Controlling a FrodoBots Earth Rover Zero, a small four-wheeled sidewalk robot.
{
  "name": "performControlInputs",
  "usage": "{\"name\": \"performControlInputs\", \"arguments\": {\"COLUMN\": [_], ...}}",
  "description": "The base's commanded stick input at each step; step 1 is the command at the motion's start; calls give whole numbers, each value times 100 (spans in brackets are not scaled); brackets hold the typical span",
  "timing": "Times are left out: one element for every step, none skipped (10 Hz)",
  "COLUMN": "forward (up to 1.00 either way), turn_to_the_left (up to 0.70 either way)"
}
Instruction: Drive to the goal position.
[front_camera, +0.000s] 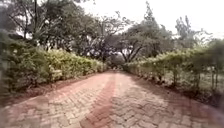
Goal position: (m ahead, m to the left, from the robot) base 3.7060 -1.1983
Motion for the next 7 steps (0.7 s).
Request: {"name": "performControlInputs", "arguments": {"forward": [70, 70, 70, 70, 70, 70, 70], "turn_to_the_left": [0, 0, 0, 0, 0, 0, 0]}}
